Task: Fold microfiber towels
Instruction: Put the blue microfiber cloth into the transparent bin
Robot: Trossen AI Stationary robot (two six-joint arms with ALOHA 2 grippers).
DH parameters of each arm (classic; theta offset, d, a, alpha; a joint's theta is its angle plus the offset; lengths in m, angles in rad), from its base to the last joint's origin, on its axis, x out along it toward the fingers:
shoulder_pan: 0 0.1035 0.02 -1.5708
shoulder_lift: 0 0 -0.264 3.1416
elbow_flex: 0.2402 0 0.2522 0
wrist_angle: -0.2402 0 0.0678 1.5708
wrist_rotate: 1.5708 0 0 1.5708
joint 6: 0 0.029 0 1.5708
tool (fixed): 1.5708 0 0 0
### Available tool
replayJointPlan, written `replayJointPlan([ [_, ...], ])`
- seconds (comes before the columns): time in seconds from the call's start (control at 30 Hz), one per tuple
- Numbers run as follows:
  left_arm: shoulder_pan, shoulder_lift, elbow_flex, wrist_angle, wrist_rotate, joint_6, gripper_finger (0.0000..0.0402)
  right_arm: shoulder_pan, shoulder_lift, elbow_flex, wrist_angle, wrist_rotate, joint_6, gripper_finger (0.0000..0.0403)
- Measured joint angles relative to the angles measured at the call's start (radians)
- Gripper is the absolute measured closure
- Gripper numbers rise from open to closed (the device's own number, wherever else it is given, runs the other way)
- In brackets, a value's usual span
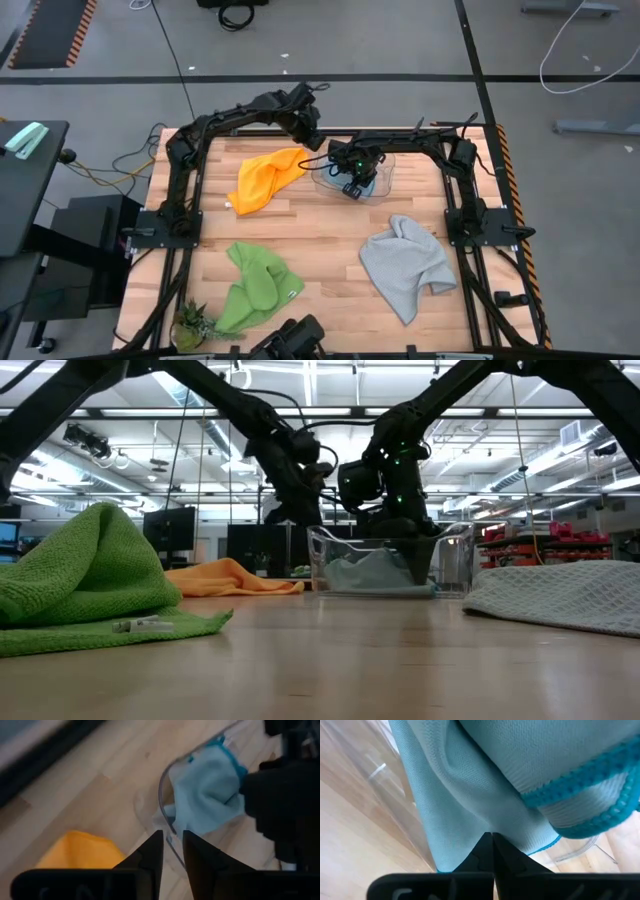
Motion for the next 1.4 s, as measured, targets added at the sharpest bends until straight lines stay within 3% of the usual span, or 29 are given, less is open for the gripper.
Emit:
replayJointPlan([
  [0.33, 0.001, 0.028, 0.000, 0.013, 0.018, -0.001, 0.0295, 0.000, 0.000, -0.001, 0.009, 0.000, 0.008, 0.0403],
  [0.77, 0.001, 0.049, 0.002, 0.096, -0.036, -0.032, 0.0391, 0.001, 0.001, -0.001, -0.007, 0.010, -0.019, 0.0403],
  [1.1, 0.002, 0.054, 0.002, 0.114, -0.062, -0.039, 0.0393, 0.042, 0.004, -0.026, -0.060, 0.014, -0.107, 0.0403],
  [1.4, 0.001, 0.057, 0.001, 0.132, -0.064, -0.068, 0.0385, 0.085, 0.003, -0.027, -0.080, 0.011, -0.091, 0.0403],
])
